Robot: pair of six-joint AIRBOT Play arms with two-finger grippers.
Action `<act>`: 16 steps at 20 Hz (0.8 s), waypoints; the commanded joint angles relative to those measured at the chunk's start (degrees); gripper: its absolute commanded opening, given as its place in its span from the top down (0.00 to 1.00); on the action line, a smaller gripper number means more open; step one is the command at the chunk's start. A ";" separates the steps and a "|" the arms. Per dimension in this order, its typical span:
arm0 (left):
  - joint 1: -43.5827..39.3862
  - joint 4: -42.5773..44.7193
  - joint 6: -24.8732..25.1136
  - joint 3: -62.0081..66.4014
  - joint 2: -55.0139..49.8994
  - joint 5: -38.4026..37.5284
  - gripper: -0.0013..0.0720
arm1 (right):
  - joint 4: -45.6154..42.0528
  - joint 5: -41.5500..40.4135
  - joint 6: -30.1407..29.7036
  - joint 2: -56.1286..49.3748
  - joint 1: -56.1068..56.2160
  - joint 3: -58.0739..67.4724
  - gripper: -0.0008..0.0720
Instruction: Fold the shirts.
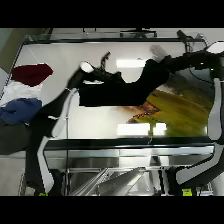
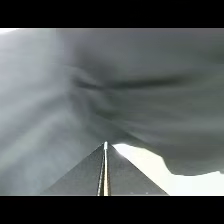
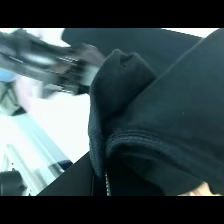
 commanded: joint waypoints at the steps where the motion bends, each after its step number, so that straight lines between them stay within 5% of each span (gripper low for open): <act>1: 12.09 -4.48 4.11 -4.52 14.12 -13.11 0.98 | 1.03 -11.74 2.32 -0.37 11.28 0.07 0.95; 6: 26.62 -4.33 9.86 -15.37 29.27 -13.25 0.98 | 2.62 -43.78 2.58 -10.40 35.36 0.07 0.94; 7: 28.26 -4.35 10.54 -17.79 30.77 -13.05 0.98 | 2.69 -51.67 2.58 -13.77 39.78 0.07 0.74; 8: 29.31 -4.33 11.61 -20.04 31.87 -13.14 0.98 | 3.72 -58.95 2.60 -17.14 43.74 0.07 0.29; 9: 30.12 -4.35 12.63 -21.99 32.63 -13.11 0.98 | 5.90 -62.45 2.60 -19.52 46.23 0.07 0.13; 12: 32.63 -4.35 13.97 -26.27 33.77 -14.45 0.98 | 7.52 -60.59 2.56 -21.03 46.77 0.07 0.22; 16: 35.17 -4.79 15.04 -29.40 33.86 -14.86 0.98 | 7.15 -44.76 2.38 -17.20 37.03 0.07 0.22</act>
